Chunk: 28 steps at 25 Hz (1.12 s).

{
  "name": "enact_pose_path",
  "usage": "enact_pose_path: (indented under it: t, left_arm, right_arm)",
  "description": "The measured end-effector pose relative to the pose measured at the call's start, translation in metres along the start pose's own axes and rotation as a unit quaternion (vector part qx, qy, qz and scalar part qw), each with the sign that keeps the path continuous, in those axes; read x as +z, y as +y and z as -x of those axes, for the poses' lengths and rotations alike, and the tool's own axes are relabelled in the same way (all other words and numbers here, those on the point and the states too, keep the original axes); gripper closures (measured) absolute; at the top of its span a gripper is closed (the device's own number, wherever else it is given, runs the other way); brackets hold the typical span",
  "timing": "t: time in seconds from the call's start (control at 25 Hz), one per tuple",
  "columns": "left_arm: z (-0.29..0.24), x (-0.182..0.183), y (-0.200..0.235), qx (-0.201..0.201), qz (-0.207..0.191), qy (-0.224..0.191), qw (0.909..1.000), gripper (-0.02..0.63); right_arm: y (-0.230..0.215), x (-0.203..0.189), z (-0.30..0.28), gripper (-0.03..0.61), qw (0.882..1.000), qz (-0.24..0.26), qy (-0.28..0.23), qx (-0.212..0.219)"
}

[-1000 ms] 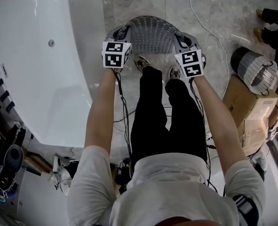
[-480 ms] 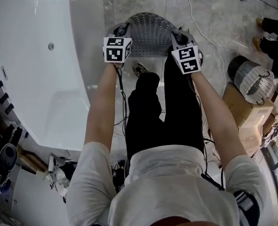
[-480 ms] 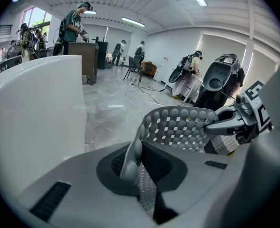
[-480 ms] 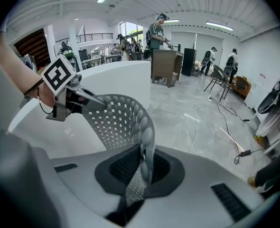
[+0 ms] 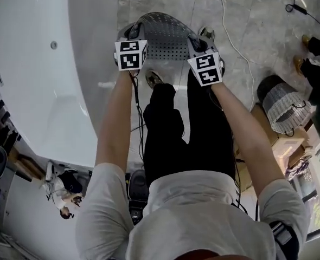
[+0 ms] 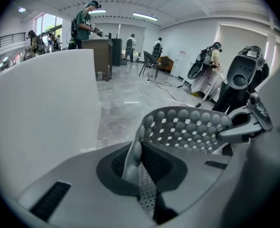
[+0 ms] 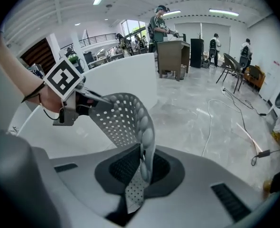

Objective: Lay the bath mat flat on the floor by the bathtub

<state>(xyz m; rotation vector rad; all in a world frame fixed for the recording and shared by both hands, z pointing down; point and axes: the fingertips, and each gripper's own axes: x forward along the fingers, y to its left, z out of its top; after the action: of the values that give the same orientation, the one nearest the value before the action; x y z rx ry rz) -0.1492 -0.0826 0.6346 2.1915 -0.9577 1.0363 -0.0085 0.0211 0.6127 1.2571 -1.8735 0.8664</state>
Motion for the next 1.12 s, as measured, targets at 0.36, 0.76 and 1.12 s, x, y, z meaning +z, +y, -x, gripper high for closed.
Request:
enact_pose_path:
  t: [0.36,0.76,1.12]
  left_arm:
    - [-0.025,0.043,0.005,0.051,-0.009,-0.009,0.9986,0.586]
    - [-0.057,0.048,-0.015,0.048,-0.012,0.010,0.9987,0.586]
    - [-0.081,0.047,-0.007,0.080,0.015,0.022,0.9965,0.586]
  right_arm:
    - [-0.038,0.019,-0.024,0.555,0.999,0.037,0.009,0.026]
    - [-0.082,0.005,-0.043,0.555,0.998,0.004,0.038,0.051]
    - [-0.098,0.007,-0.062,0.555,0.994,0.053,0.049,0.078]
